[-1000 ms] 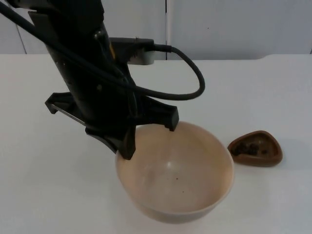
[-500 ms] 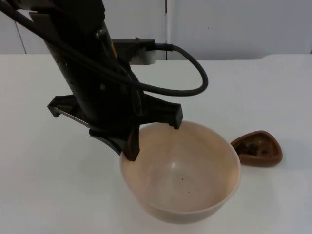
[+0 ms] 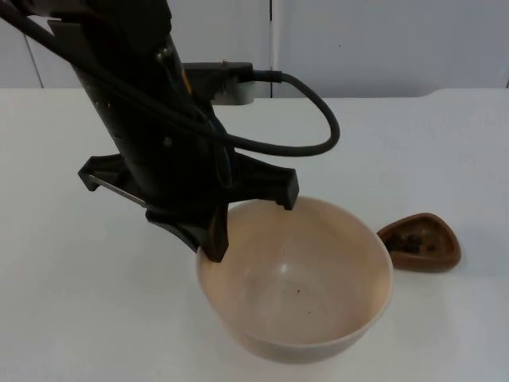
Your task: Pick up the bowl with the left hand and pour the coffee beans from the cup into the bowl with the right hand.
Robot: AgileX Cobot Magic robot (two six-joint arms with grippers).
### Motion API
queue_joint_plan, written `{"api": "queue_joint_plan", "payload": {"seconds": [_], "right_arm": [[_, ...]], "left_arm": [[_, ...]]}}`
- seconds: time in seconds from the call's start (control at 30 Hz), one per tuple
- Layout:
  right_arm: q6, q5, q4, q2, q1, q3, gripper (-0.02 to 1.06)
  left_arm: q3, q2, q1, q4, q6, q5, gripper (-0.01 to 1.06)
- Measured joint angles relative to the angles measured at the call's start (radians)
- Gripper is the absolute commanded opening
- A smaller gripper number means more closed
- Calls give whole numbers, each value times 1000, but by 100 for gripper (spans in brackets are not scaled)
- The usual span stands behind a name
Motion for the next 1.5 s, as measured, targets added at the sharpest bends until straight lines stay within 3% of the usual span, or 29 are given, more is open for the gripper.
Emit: {"api": "queue_joint_plan", "payload": {"seconds": [0.37,0.7,0.9,1.03,1.23,1.5], "right_arm": [[-23,-4,2,274,0,-178,105],[-115,19,96,455,3,-327,105],[-119,66,96,558,69,-386,105],[-122,76,56,649,154,-387,105],[-116,76,46,735,204,-387,105],[-3,83,-45,862,238,-435,105]], "left_arm": [[0,0,0,0,0,-4,0],[0,0,0,0,0,-8,0],[0,0,0,0,0,-8,0],[0,0,0,0,0,-8,0],[0,0,0,0,0,-8,0],[0,0,0,0,0,-16,0]]}}
